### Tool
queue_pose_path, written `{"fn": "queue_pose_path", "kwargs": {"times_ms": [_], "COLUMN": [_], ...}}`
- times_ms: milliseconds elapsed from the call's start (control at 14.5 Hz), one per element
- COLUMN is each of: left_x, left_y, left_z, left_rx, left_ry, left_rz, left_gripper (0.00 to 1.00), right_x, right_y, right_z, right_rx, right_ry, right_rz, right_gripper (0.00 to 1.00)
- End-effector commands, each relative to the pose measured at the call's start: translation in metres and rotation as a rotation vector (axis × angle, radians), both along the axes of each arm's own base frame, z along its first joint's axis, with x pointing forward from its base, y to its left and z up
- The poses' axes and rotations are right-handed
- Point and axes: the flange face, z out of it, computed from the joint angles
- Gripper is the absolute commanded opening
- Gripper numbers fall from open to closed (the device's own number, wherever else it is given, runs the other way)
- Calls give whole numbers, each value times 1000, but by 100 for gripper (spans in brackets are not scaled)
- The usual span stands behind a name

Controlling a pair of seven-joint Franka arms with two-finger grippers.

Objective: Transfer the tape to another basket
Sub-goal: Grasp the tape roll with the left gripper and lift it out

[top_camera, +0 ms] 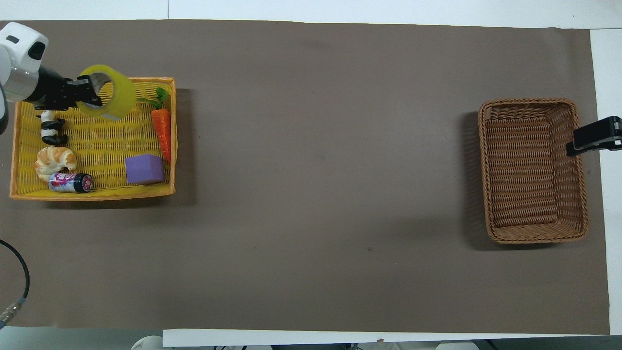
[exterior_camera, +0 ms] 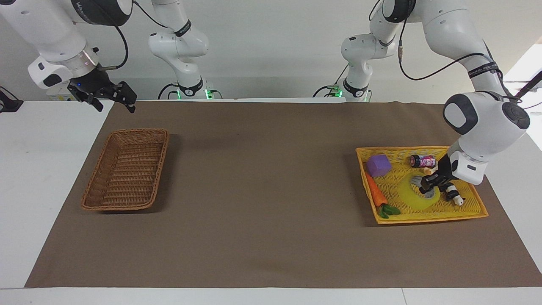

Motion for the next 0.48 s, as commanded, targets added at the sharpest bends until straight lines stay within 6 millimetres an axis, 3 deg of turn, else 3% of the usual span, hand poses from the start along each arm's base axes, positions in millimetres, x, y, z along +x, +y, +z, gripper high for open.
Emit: {"fn": "queue_pose_path", "kwargs": {"times_ms": [0,207,276,414], "left_x": [-16,-35,-42,-55], "left_y": [-117,-186,-202,-228], "left_z": [23,63,67,65], "left_rx": [-16,-37,-47,-44], "left_ry": [2,13,16,21], "left_rz": [58,72,66,49], "left_gripper": [0,0,0,0], "right_x": [-8,-10,-7,-3], "right_y": [8,20,29,53], "right_z": [1,-7,-13,-27], "right_rx": [-7,5,13,203], "right_ry": [5,4,-16,-104], "right_rz": [24,131,146,145], "right_gripper": [100,100,100,100]}}
